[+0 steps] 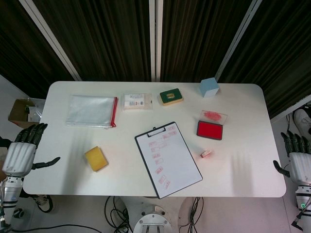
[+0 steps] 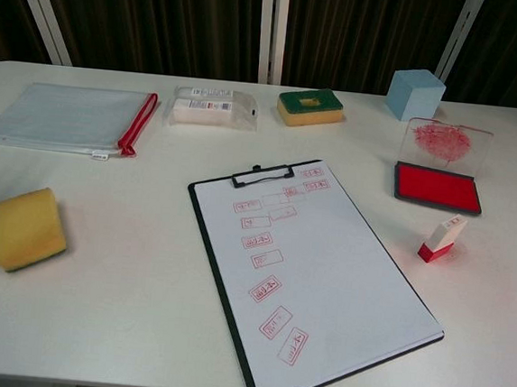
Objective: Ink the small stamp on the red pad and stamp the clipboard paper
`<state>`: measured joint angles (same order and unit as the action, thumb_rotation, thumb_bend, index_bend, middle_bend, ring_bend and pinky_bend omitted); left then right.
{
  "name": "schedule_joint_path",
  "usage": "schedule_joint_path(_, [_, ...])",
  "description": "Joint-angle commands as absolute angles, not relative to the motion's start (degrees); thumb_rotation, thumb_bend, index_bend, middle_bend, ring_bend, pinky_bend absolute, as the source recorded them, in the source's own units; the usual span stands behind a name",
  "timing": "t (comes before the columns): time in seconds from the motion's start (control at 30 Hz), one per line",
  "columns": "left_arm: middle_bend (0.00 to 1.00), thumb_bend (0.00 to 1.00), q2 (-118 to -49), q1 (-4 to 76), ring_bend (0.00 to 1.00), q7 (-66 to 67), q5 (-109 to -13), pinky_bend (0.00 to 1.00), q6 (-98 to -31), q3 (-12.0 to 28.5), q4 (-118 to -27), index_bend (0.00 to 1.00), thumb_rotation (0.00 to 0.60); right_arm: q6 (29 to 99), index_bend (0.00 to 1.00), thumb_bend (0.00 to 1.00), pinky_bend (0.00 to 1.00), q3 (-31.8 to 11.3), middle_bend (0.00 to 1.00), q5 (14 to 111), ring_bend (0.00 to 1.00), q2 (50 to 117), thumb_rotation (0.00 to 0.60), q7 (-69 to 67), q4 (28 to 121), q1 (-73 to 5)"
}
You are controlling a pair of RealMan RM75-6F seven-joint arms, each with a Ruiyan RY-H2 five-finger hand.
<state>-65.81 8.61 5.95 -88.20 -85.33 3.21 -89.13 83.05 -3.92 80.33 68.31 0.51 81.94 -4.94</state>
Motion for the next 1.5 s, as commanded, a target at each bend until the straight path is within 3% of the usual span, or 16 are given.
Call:
schedule_joint_path(0.03, [0.09,0.06,-65.7,8.5,0.1,5.7,-88.1,0.18,-85.4,3.2,-89.0,0.04,0.312,82.7,0.0,0.18,0.0,-3.9,0.0,80.5,0.0,68.6,0.6,0.8,81.7,-5.1])
schedule_joint_path(0.33, [0.09,0.06,-66.0,8.4,0.1,5.6,-88.0,0.18,-84.8,2.6,-88.9,0.04,0.312,80.7,0.0,0.18,0.0,-2.7,0.0,84.6,0.0,67.9,0.6,2.2,81.8,-7.0])
schedule_joint_path(0.6, [0.09,0.06,-66.0,9.1,0.1,4.7,-87.6,0.18,-83.4,2.7,-88.4,0.04,0.311,72.5,0.0,0.19,0.0,-1.6,0.0,90.0,0.0,66.6,0.6,11.5,85.5,-14.0])
schedule_joint_path(0.83, [0.08,0.06,-66.9,8.7,0.1,4.1,-88.0,0.18,-83.7,2.1,-87.3,0.04,0.314,64.6,0.0,0.19,0.0,-1.9,0.04,91.2,0.0,71.6,0.6,17.7,85.3,-20.1])
schedule_joint_path(1.2, [0.08,0.06,-66.9,8.0,0.1,3.0,-87.7,0.18,-84.4,1.9,-86.3,0.04,0.314,61.2,0.15,0.2,0.0,-1.8,0.2,91.6,0.0,81.0,0.6,17.5,79.0,-24.4])
schedule_joint_path(1.5, [0.08,0.06,-67.4,7.9,0.1,2.1,-87.4,0.18,-84.1,1.9,-85.1,0.04,0.311,62.2,0.3,0.22,0.0,-1.8,0.27,91.6,0.0,85.9,0.6,15.7,74.0,-25.6])
